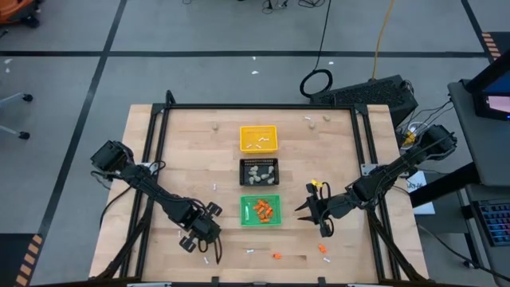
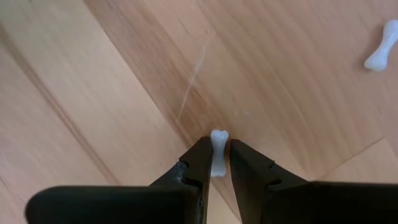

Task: Sort Halloween decoration
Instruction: Put the white bone toy into the yellow basket

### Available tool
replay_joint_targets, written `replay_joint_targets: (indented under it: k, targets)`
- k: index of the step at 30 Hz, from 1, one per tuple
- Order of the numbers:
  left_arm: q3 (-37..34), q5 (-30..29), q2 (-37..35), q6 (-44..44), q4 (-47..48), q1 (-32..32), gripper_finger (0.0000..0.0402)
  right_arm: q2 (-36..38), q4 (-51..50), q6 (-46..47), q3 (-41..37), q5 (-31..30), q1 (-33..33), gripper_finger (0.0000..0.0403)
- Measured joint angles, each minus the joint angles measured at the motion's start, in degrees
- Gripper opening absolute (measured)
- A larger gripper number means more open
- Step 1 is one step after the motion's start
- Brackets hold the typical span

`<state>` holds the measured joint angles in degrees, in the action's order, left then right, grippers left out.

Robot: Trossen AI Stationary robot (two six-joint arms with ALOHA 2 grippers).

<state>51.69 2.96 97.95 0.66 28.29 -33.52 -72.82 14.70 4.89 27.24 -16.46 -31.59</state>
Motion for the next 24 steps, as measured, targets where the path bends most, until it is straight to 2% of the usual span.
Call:
replay_joint_targets:
  k: [6,13,24]
  targets:
    - [0.87,-0.22,0.2,0.12,0.49,0.11,0.0053,0.0,0.0,0.0,0.0,0.01,0.0,0.0121]
    - [1.04,0.21,0.17,-0.19,1.21,0.13,0.0006,0.0,0.0,0.0,0.0,-0.01,0.0,0.0121]
    - [1.04,0.94,0.17,-1.84,0.48,0.15,0.0008,0.0,0.01,0.01,0.0,0.01,0.0,0.0121]
